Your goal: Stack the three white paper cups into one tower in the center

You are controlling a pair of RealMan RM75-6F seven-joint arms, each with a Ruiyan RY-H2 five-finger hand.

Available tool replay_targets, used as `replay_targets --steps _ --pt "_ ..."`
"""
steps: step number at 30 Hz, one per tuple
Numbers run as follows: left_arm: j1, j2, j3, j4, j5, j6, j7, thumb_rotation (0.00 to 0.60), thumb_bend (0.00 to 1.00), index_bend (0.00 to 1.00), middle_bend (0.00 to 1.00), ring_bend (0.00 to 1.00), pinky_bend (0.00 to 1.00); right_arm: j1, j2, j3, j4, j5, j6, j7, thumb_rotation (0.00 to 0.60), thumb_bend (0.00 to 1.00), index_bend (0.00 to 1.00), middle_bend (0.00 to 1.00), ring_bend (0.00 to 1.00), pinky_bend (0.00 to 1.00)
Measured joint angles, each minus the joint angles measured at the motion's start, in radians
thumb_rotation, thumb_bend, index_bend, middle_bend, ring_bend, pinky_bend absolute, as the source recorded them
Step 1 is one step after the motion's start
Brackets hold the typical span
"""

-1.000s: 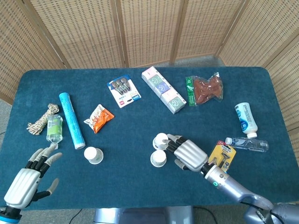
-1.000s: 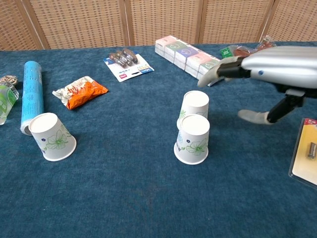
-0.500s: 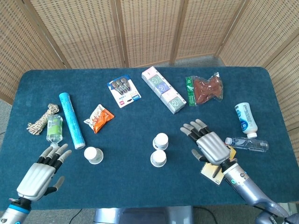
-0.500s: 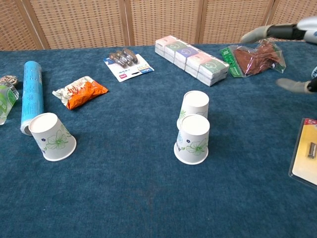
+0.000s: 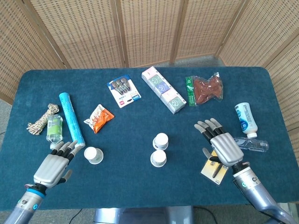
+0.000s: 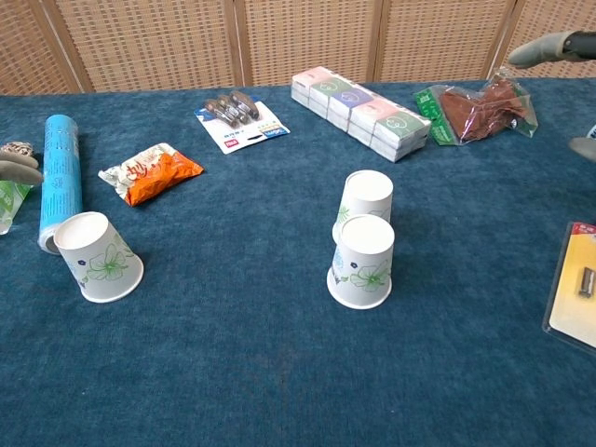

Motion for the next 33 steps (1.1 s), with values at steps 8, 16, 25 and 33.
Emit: replay_targets --steps 8,16,25,33 --pt "-0.073 -0.095 -0.033 0.079 -0.102 -0.036 0.036 0.6 0.48 0.0 0.0 0.0 0.0 -0.026 0.018 0.003 -0.01 0.002 0.008 0.007 0.6 0.48 0.02 0.03 0.0 0.0" --pt "-0.134 -0.148 -0.043 0.132 -0.184 -0.089 0.032 0.6 0.48 0.0 0.0 0.0 0.0 -0.044 0.028 0.01 -0.015 0.009 0.01 0.005 0.6 0.48 0.02 0.03 0.0 0.0" --pt "-0.184 -0.219 -0.051 0.198 -0.205 -0.111 -0.024 0.6 0.48 0.05 0.0 0.0 0.06 -0.06 0.038 0.018 -0.02 0.014 0.007 0.009 0.6 0.48 0.02 0.03 0.0 0.0" --pt "-0.203 -0.252 -0.038 0.239 -0.187 -0.108 -0.066 0.6 0.49 0.21 0.01 0.01 0.37 -0.075 0.043 0.023 -0.022 0.018 0.009 0.006 0.6 0.48 0.02 0.03 0.0 0.0"
